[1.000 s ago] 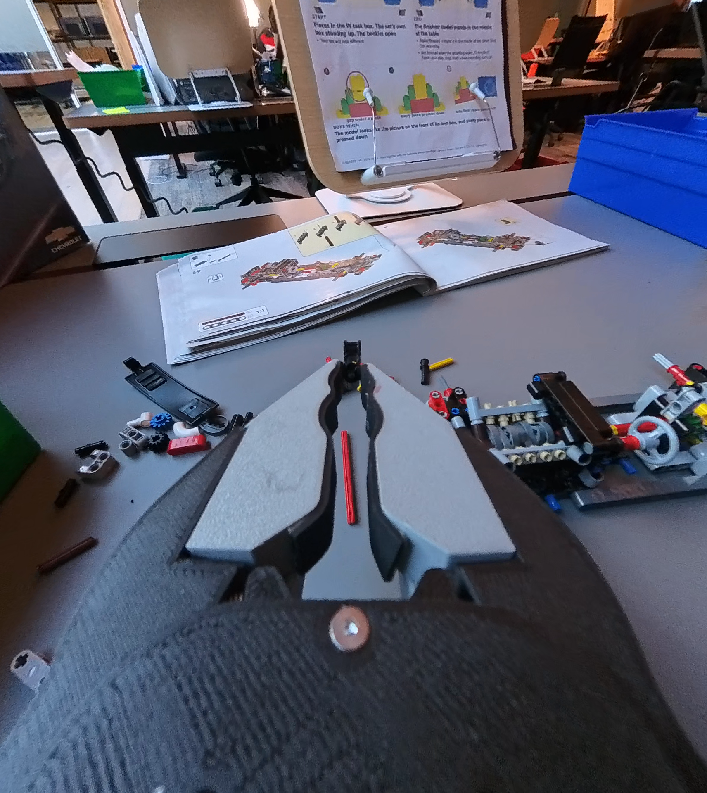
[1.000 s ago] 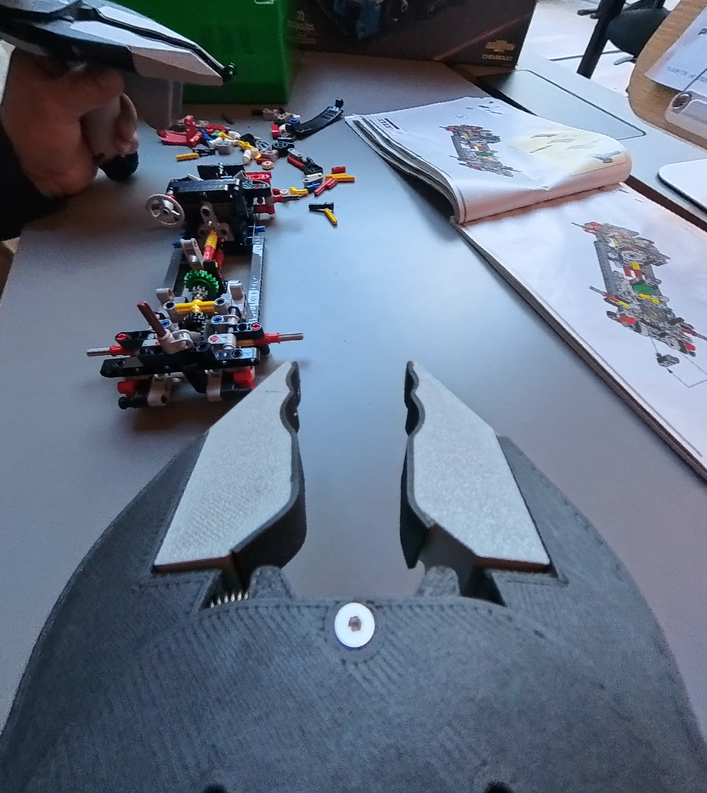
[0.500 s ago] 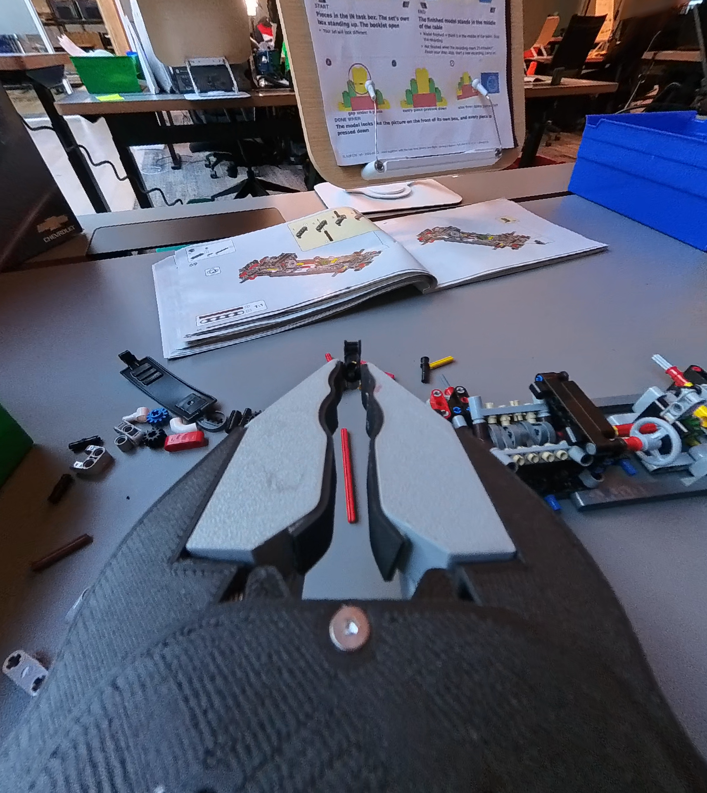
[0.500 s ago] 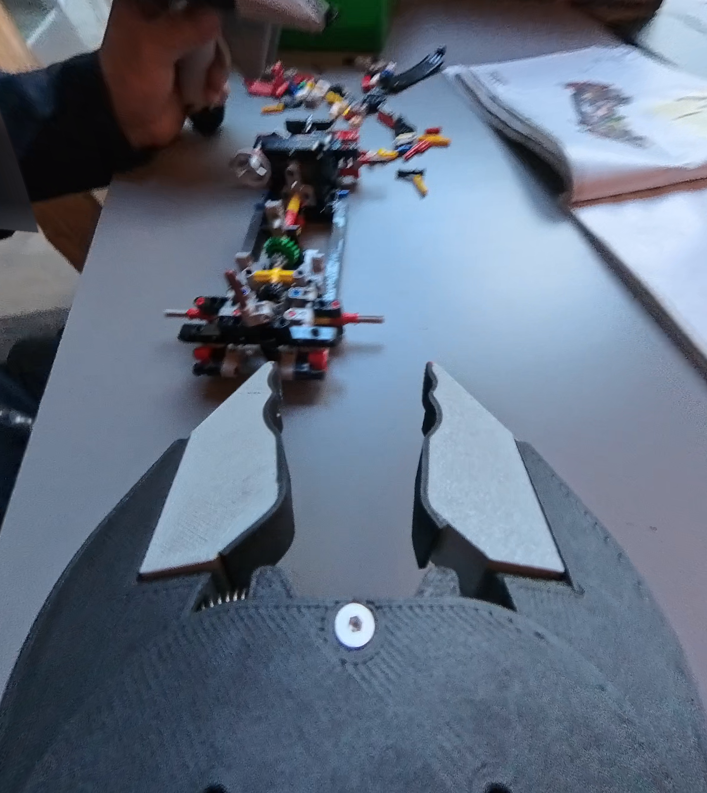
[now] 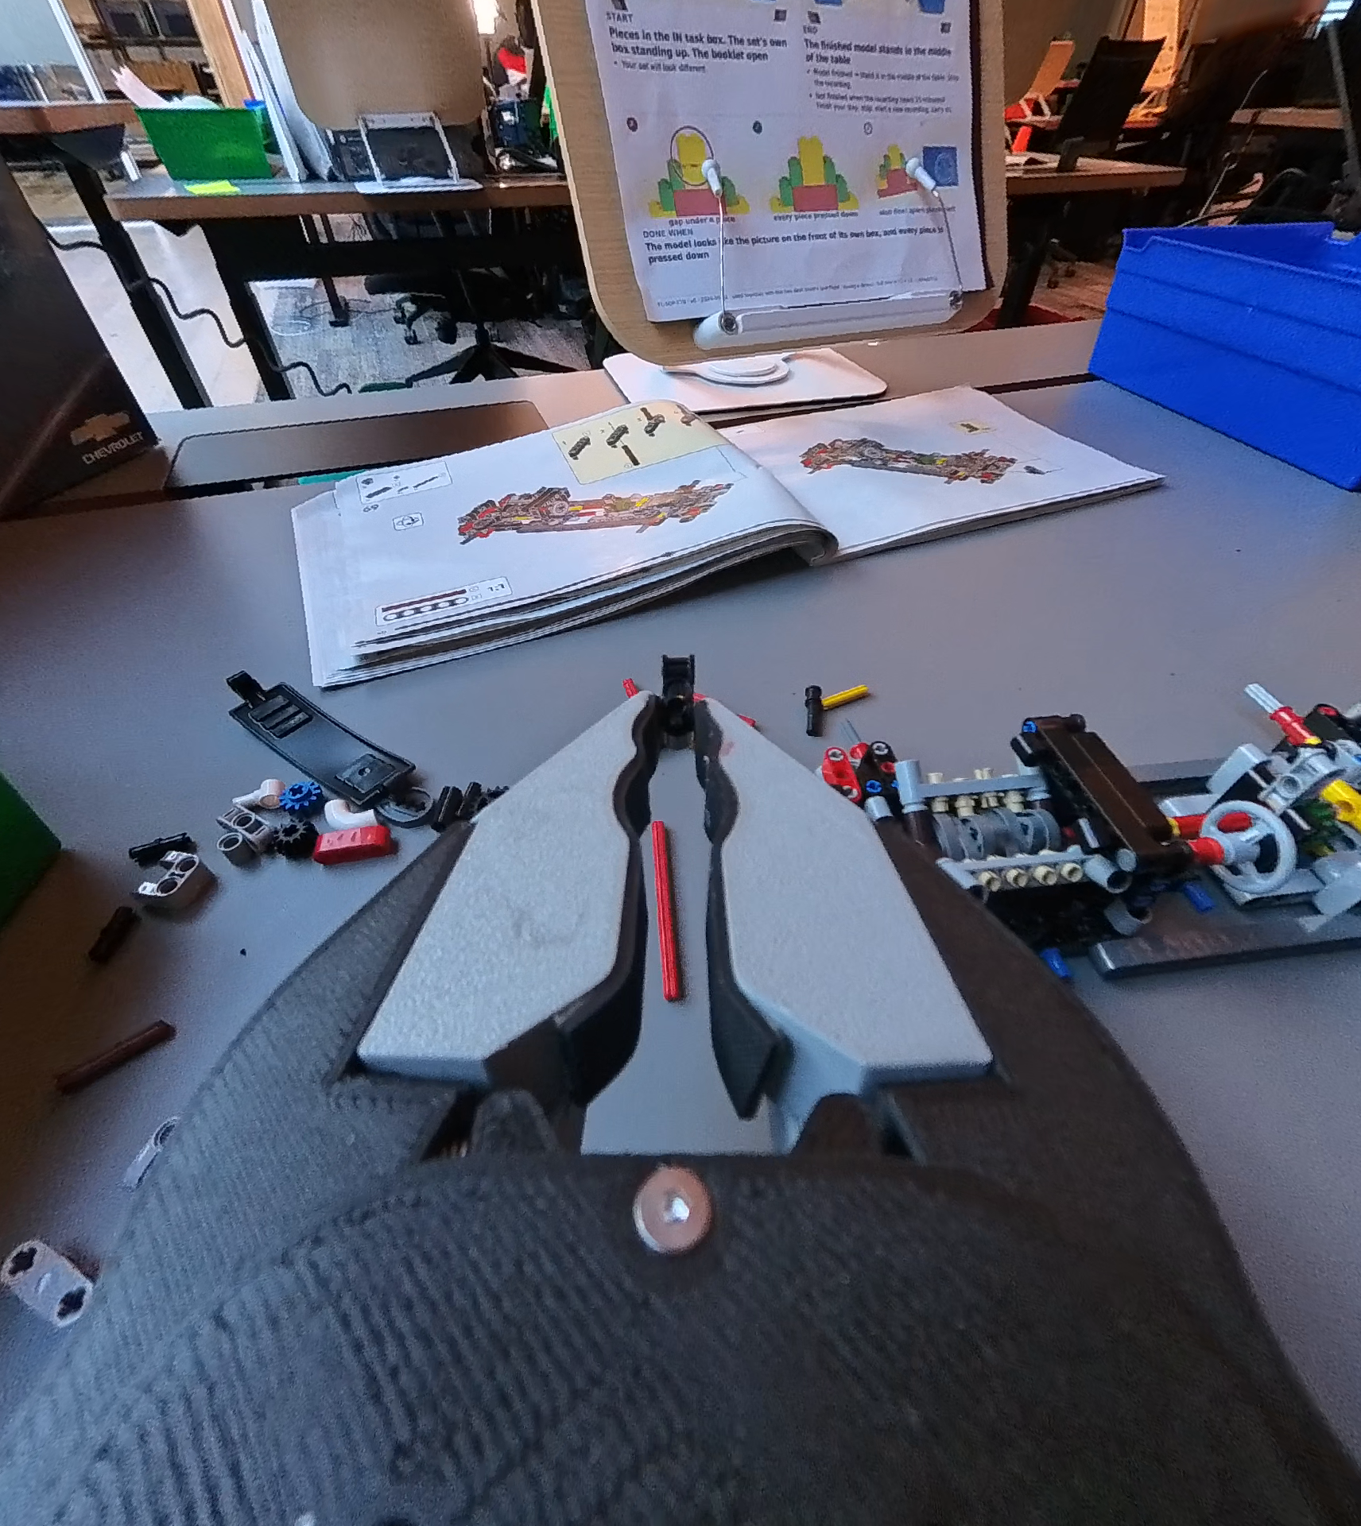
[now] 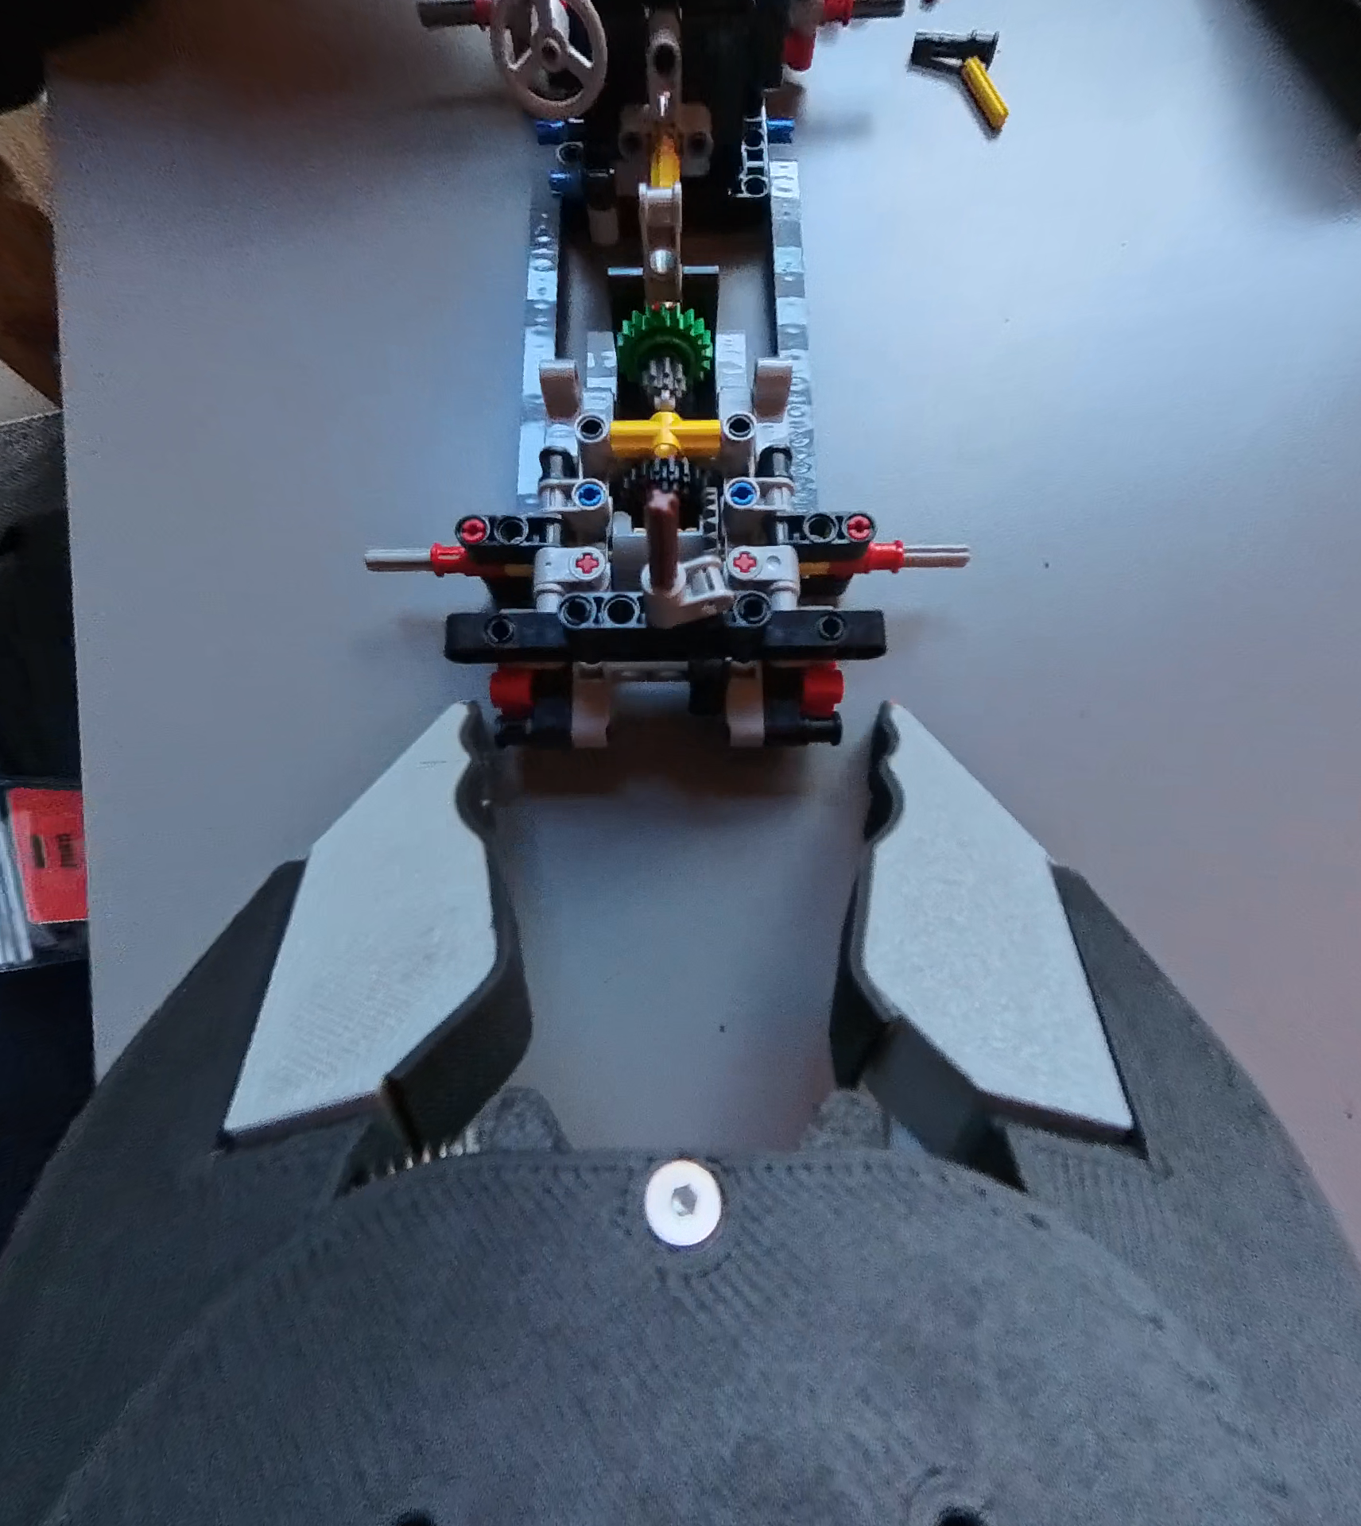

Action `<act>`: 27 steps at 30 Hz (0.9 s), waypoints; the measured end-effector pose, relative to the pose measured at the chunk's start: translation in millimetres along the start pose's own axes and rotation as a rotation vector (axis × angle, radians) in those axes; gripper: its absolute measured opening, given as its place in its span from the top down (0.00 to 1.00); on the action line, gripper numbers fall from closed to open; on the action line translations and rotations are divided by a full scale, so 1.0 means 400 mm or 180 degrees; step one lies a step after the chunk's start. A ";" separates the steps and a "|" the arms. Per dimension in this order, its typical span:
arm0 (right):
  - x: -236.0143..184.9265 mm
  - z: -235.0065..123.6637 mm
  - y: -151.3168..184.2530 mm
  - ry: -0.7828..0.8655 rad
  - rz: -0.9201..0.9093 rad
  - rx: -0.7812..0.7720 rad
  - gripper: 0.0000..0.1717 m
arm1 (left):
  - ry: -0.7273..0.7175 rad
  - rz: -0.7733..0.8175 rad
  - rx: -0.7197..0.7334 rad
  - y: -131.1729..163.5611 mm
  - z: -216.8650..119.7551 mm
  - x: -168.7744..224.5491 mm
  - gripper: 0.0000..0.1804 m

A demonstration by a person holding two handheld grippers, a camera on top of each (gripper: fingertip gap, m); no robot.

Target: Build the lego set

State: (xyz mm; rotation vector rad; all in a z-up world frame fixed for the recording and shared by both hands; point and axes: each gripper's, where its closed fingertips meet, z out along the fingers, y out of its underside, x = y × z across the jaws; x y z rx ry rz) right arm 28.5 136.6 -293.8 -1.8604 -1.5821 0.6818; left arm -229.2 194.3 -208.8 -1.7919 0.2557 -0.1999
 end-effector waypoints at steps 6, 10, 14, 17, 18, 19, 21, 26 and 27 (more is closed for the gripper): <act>-0.008 -0.003 -0.010 -0.0102 0.0141 0.0084 0.54 | 0.0044 -0.0004 0.0008 0.002 -0.011 0.010 0.97; -0.011 -0.005 -0.007 -0.0071 0.0156 0.0066 0.54 | 0.0045 0.0038 -0.0009 0.006 -0.021 0.017 0.97; -0.009 -0.009 0.001 -0.0040 0.0047 0.0030 0.54 | 0.0038 0.0081 -0.0025 0.010 -0.030 0.022 0.97; 0.000 -0.014 0.006 -0.0094 -0.0004 0.0035 0.54 | 0.0066 0.0092 -0.0030 0.012 -0.034 0.028 0.97; 0.005 -0.016 0.007 -0.0122 -0.0026 0.0040 0.54 | 0.0097 0.0092 -0.0030 0.012 -0.035 0.033 0.97; 0.010 -0.018 0.009 -0.0157 -0.0051 0.0045 0.54 | 0.0125 0.0095 -0.0026 0.012 -0.035 0.037 0.97; 0.022 -0.022 0.012 -0.0226 -0.0111 0.0055 0.54 | 0.0204 0.0103 -0.0016 0.010 -0.035 0.047 0.97; 0.045 -0.025 0.017 -0.0374 -0.0257 0.0053 0.54 | 0.0469 0.0183 0.0018 0.006 -0.035 0.088 0.97; 0.049 -0.025 0.018 -0.0395 -0.0281 0.0054 0.54 | 0.0516 0.0194 0.0042 0.003 -0.038 0.096 0.97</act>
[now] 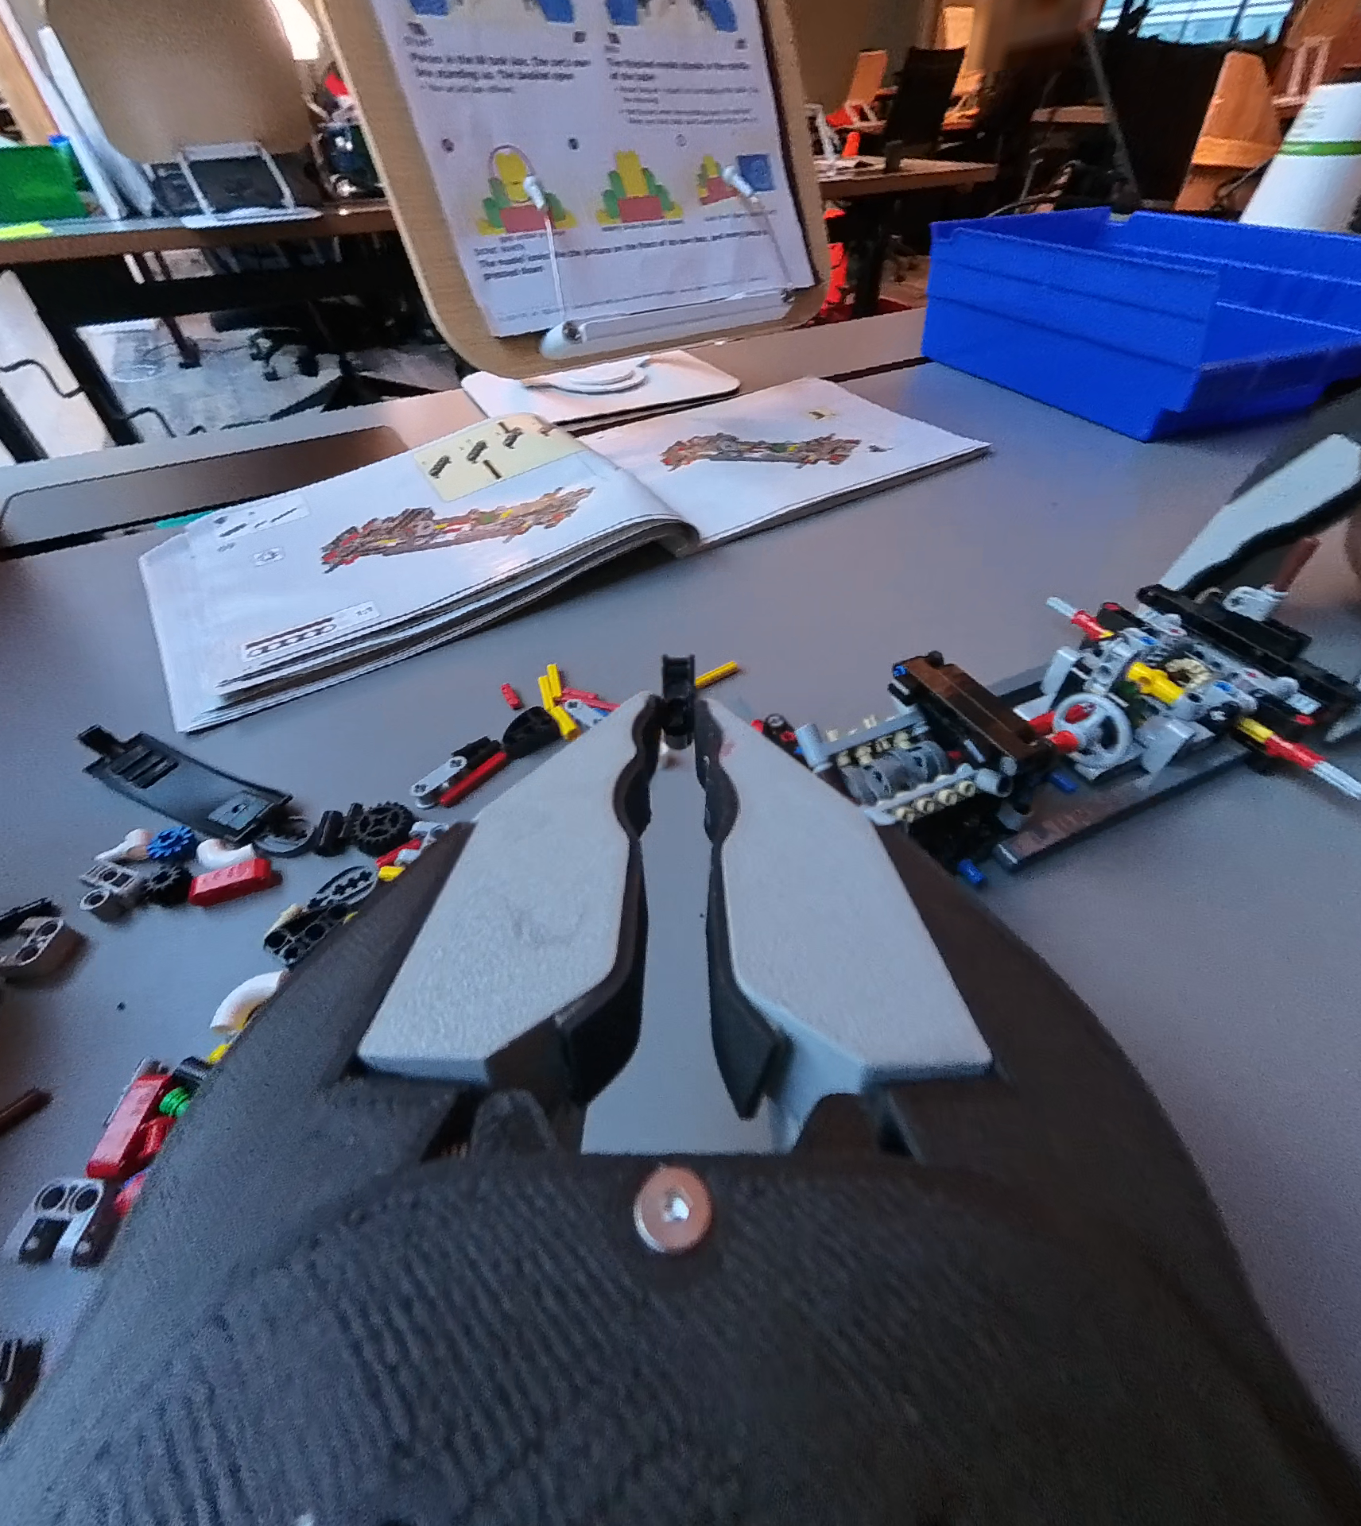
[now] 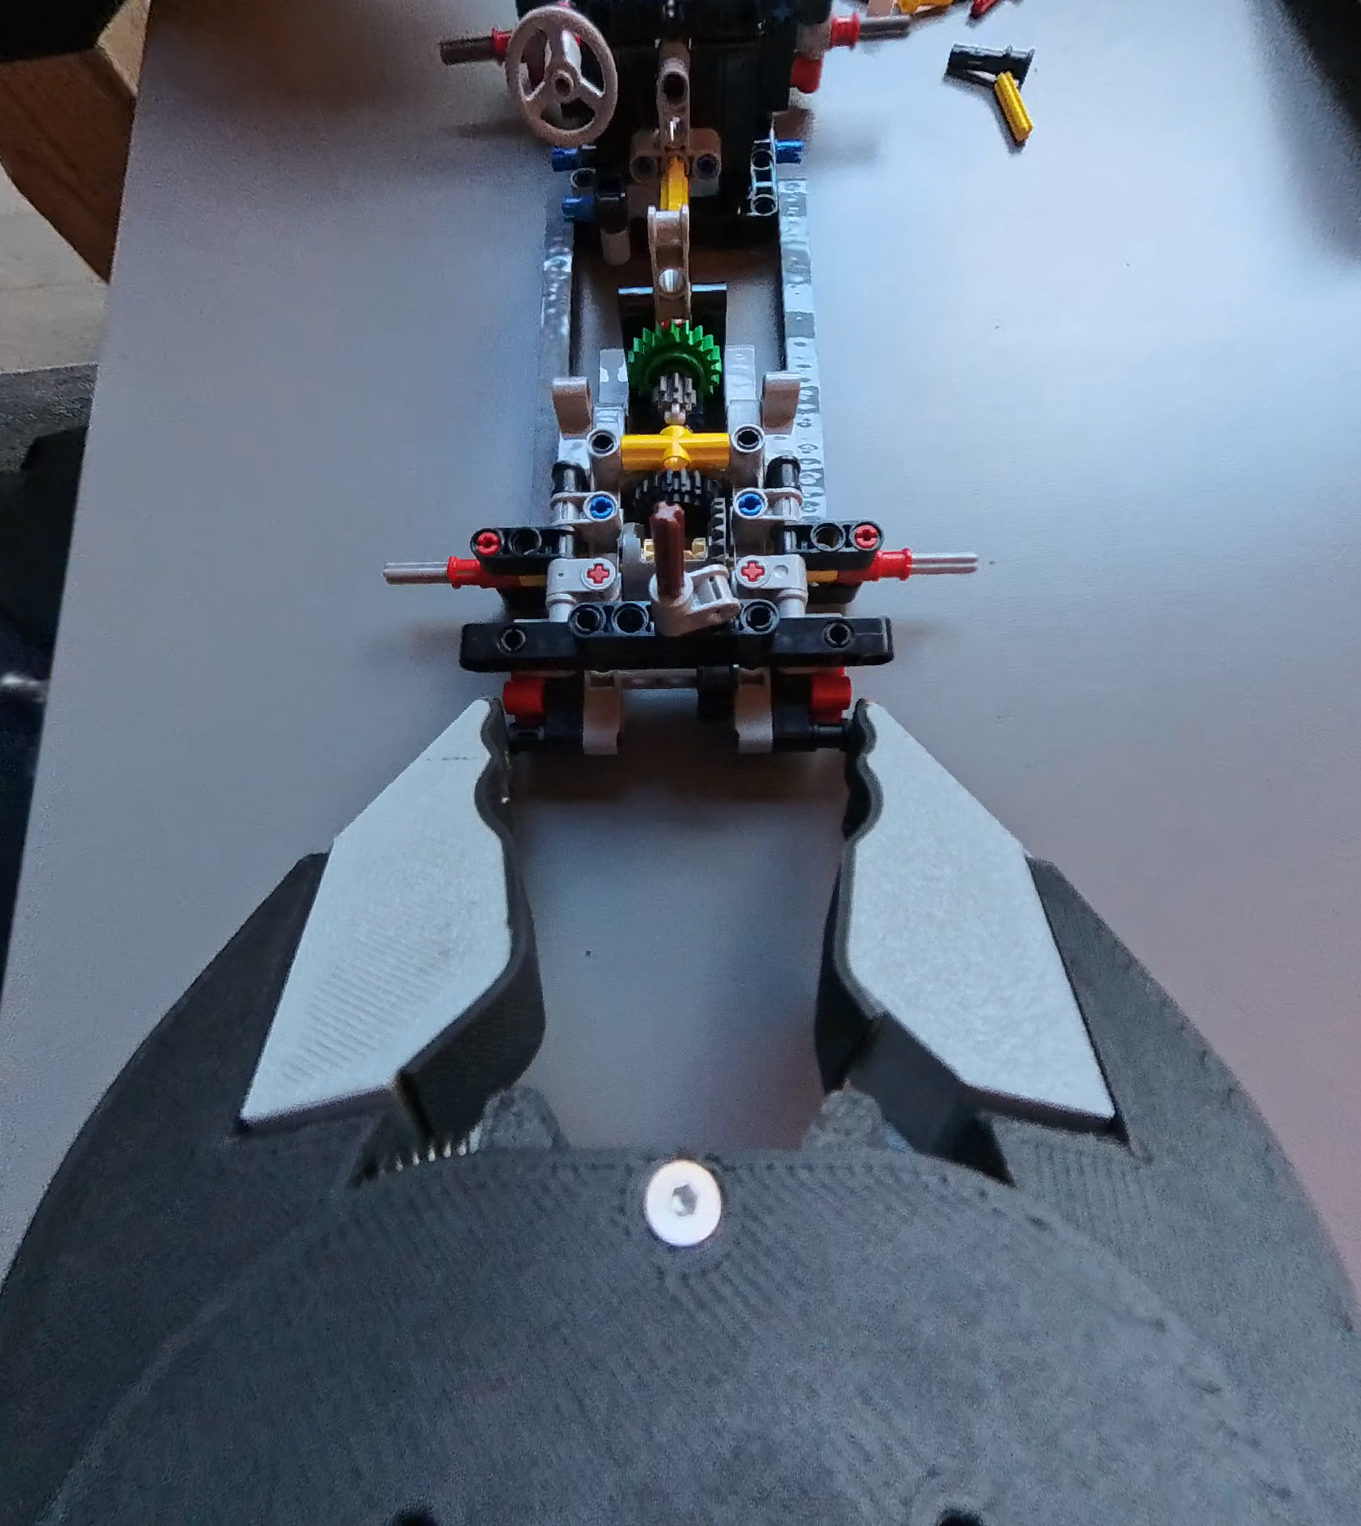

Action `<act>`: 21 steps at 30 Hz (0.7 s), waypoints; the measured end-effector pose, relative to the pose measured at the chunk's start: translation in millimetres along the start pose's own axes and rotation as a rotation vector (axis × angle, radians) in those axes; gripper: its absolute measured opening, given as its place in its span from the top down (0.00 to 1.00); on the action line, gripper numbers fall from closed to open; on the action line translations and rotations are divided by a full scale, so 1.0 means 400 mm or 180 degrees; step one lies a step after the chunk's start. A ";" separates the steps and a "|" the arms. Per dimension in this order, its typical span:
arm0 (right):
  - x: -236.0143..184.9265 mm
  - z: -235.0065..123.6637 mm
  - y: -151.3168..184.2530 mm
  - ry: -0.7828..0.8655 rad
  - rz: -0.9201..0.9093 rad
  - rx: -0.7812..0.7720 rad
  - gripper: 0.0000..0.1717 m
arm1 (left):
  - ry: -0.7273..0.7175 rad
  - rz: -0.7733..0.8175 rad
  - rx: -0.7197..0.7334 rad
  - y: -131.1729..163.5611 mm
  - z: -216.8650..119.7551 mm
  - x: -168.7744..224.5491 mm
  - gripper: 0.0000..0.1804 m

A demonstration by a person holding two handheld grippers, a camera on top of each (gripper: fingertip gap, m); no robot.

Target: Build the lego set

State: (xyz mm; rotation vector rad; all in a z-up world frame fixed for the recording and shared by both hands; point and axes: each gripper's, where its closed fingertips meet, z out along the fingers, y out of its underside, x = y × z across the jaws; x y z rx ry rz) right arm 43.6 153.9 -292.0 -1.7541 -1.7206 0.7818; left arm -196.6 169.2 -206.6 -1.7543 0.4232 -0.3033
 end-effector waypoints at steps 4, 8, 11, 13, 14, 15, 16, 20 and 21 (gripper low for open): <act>0.017 -0.003 0.003 0.0052 0.0001 -0.0004 0.54 | 0.0123 -0.0011 0.0085 -0.009 -0.010 0.014 0.97; 0.032 -0.003 0.004 0.0166 0.0053 -0.0006 0.55 | 0.0205 -0.0136 0.0101 -0.010 0.001 0.003 0.97; 0.044 -0.003 0.004 0.0240 0.0119 0.0002 0.56 | 0.0343 -0.0364 0.0045 -0.002 0.000 0.004 0.97; 0.052 -0.003 0.006 0.0306 0.0151 -0.0006 0.55 | 0.0394 -0.0410 -0.0019 0.007 -0.005 0.014 0.97; 0.053 -0.003 0.007 0.0324 0.0148 -0.0010 0.55 | 0.0366 -0.0367 -0.0026 0.008 -0.007 0.015 0.97; 0.054 -0.003 0.007 0.0332 0.0151 -0.0012 0.55 | 0.0353 -0.0310 -0.0042 0.009 -0.006 0.019 0.97; 0.055 -0.003 0.007 0.0331 0.0162 -0.0011 0.55 | 0.0346 -0.0257 -0.0087 0.014 -0.003 0.024 0.97; 0.055 -0.004 0.008 0.0342 0.0155 -0.0020 0.54 | 0.0272 -0.0114 -0.0167 0.022 0.003 0.028 0.97; 0.054 -0.005 0.009 0.0344 0.0158 -0.0023 0.54 | 0.0268 -0.0113 -0.0150 0.020 0.001 0.028 0.97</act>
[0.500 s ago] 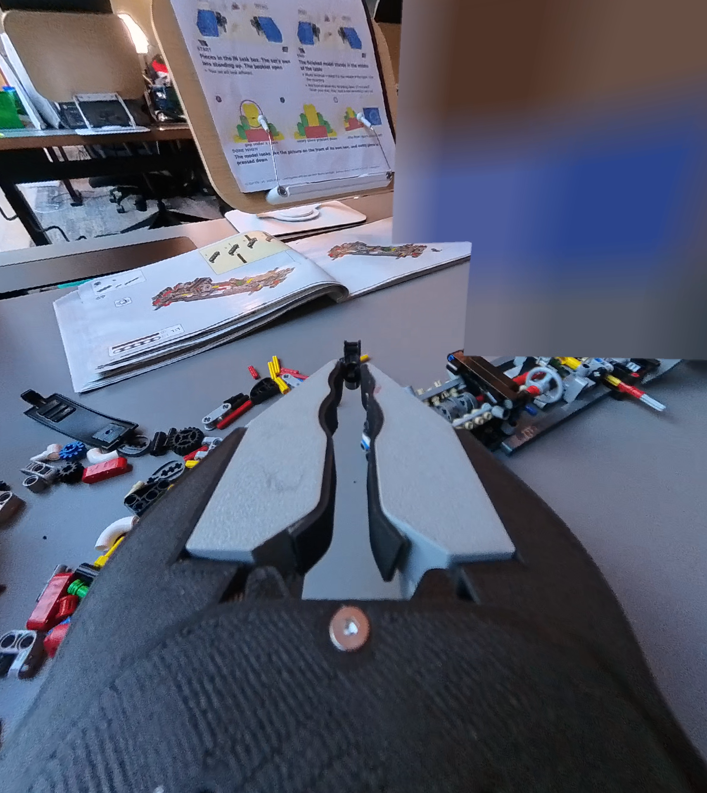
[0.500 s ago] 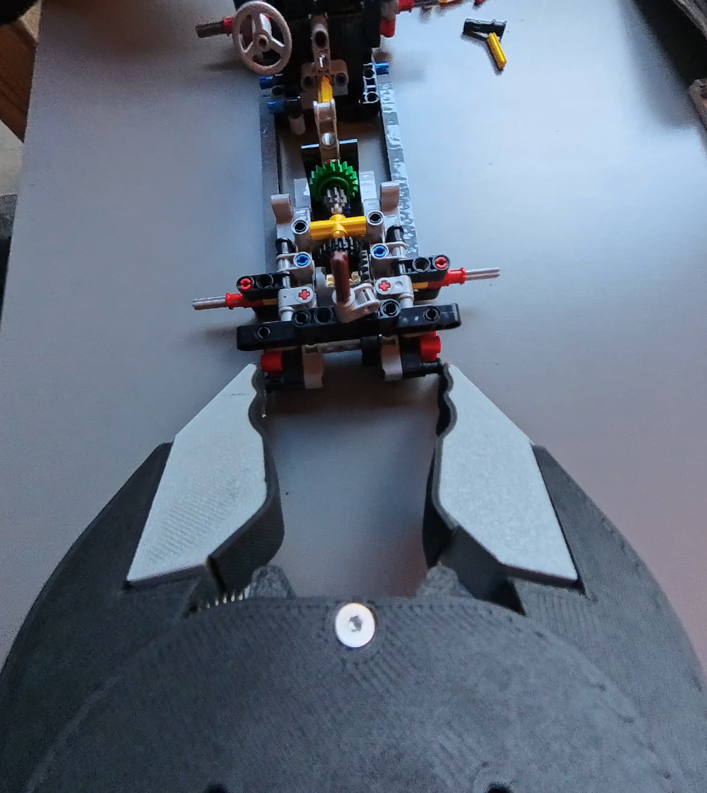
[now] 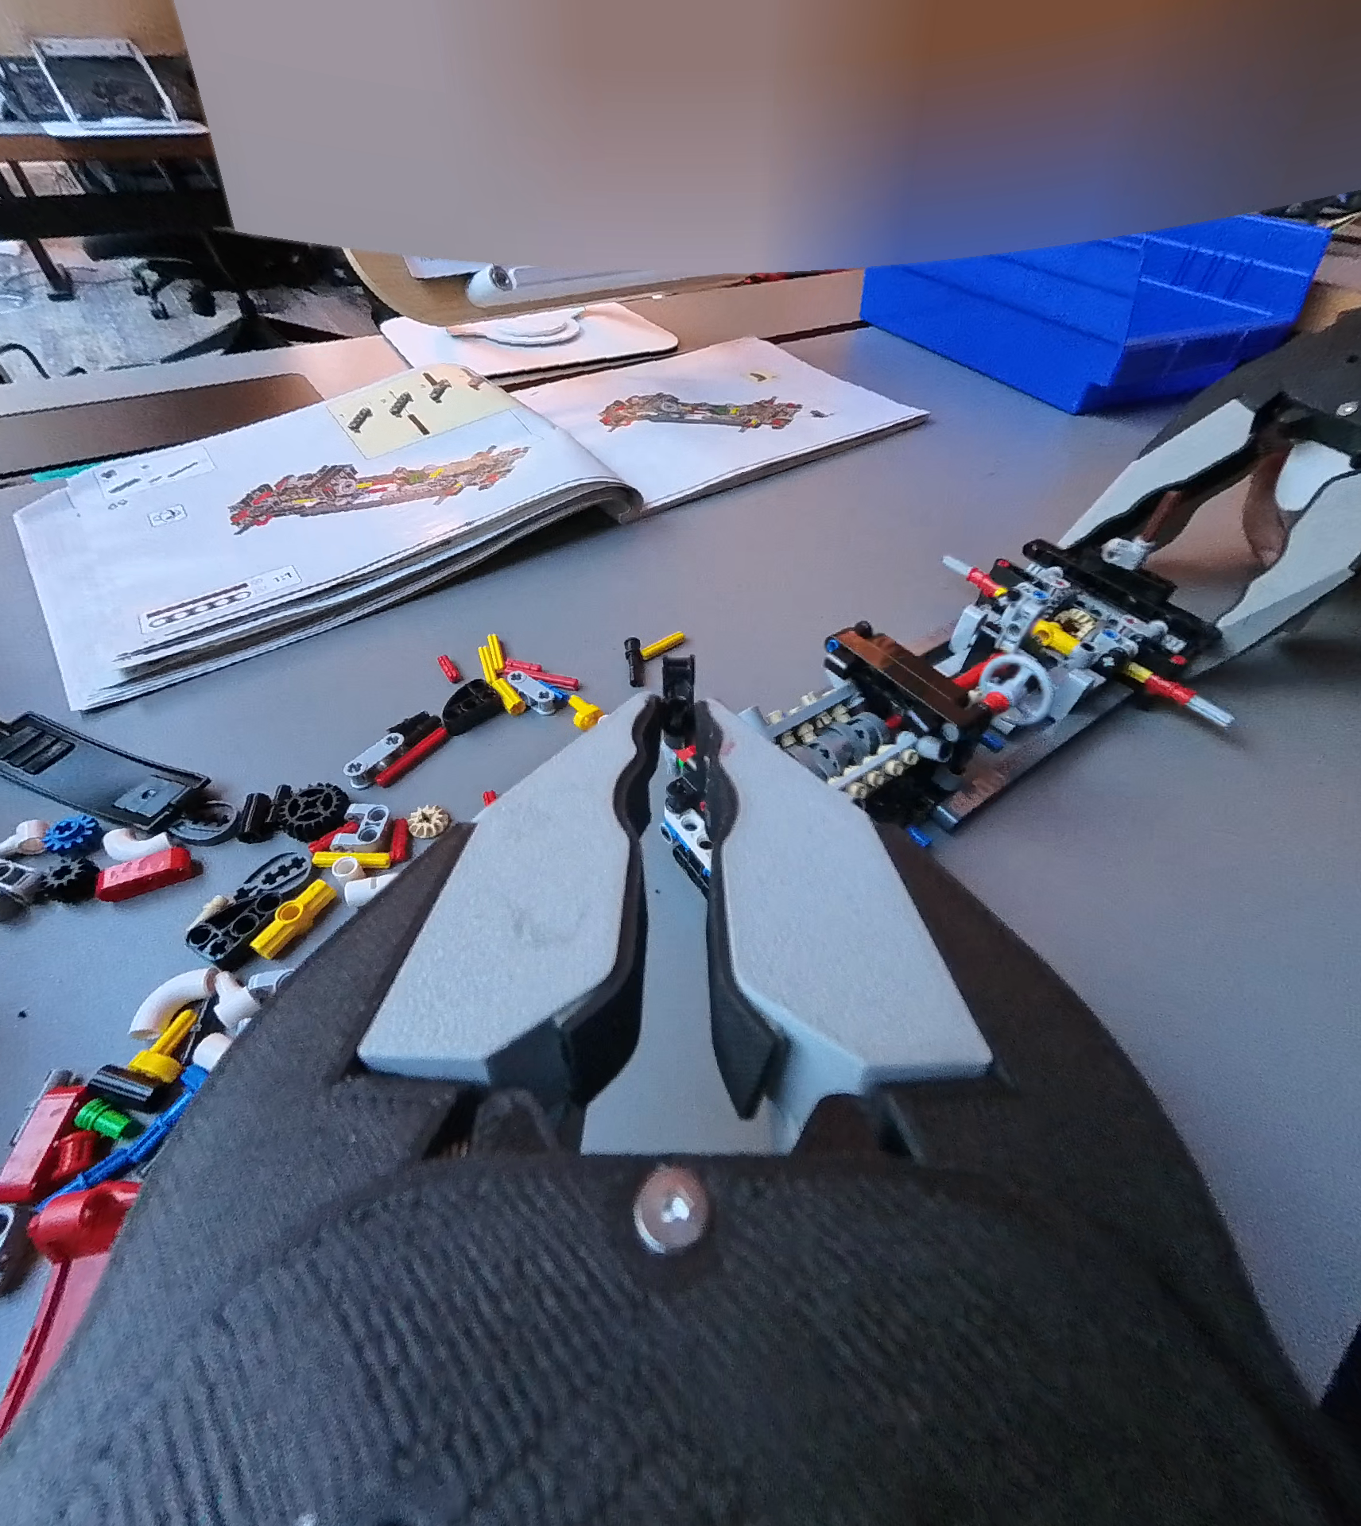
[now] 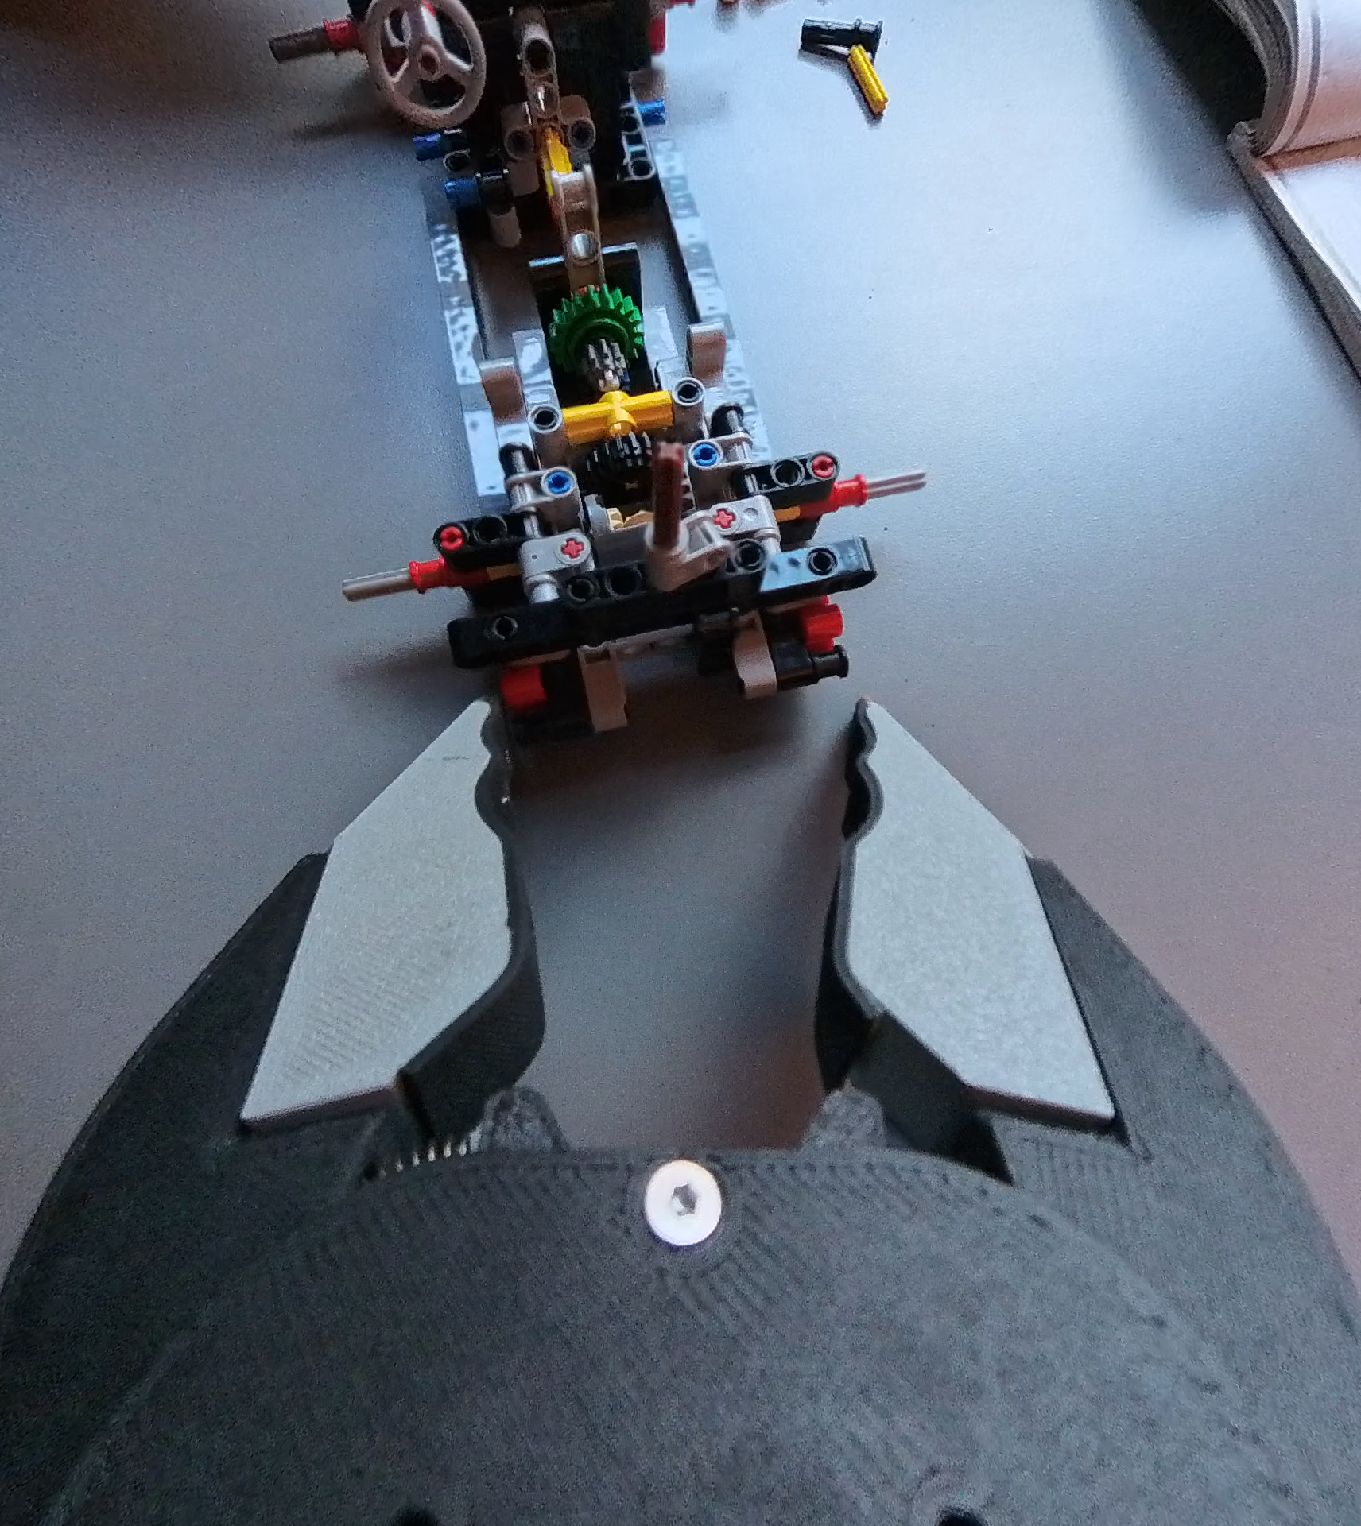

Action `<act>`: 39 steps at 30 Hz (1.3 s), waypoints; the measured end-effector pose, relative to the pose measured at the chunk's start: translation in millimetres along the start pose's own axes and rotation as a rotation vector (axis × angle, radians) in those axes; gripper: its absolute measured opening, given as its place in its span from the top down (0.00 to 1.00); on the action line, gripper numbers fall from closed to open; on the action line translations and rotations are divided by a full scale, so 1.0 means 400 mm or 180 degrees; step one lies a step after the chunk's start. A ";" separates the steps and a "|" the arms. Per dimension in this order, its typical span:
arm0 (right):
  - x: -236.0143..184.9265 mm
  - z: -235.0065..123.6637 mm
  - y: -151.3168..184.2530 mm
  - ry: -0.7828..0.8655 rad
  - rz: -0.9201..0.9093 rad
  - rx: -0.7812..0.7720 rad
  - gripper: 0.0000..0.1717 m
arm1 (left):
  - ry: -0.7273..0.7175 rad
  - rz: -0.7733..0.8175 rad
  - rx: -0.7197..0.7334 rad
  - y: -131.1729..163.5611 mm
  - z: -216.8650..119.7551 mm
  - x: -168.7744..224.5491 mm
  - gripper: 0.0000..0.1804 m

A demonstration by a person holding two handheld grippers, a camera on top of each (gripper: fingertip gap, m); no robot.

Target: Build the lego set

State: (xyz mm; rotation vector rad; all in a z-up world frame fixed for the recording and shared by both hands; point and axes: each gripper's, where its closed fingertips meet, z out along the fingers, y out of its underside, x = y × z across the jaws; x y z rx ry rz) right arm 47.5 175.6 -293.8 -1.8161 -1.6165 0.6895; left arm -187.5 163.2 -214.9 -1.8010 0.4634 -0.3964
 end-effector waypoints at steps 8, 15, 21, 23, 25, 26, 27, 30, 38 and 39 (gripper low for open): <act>-0.010 -0.004 -0.001 -0.0006 -0.0115 0.0021 0.56 | 0.0003 -0.0394 0.0219 -0.019 -0.019 -0.036 0.97; -0.014 -0.005 -0.004 0.0022 -0.0193 0.0032 0.56 | -0.0072 -0.0402 0.0193 -0.017 -0.017 -0.047 0.97; -0.019 -0.010 -0.008 0.0137 -0.0348 0.0053 0.57 | -0.0241 -0.0172 0.0084 -0.008 -0.009 -0.046 0.97; -0.021 -0.011 -0.009 0.0150 -0.0369 0.0055 0.57 | -0.0336 -0.0082 0.0060 -0.007 -0.008 -0.049 0.97; -0.022 -0.012 -0.009 0.0161 -0.0384 0.0056 0.57 | -0.0427 0.0016 0.0030 -0.005 -0.006 -0.052 0.97; -0.023 -0.012 -0.009 0.0159 -0.0387 0.0055 0.56 | -0.0472 0.0062 0.0006 -0.004 -0.004 -0.054 0.97; -0.024 -0.012 -0.008 0.0159 -0.0388 0.0055 0.56 | -0.0509 0.0104 -0.0018 -0.002 -0.002 -0.056 0.97; -0.025 -0.013 -0.008 0.0161 -0.0392 0.0058 0.56 | -0.0600 0.0203 -0.0102 0.004 0.006 -0.059 0.97; -0.032 -0.012 -0.016 -0.0058 -0.0403 0.0133 0.51 | -0.0785 0.0179 -0.0125 0.007 0.001 -0.090 0.97; -0.032 -0.013 -0.019 -0.0102 -0.0428 0.0160 0.51 | -0.0798 0.0160 -0.0124 0.007 0.000 -0.094 0.97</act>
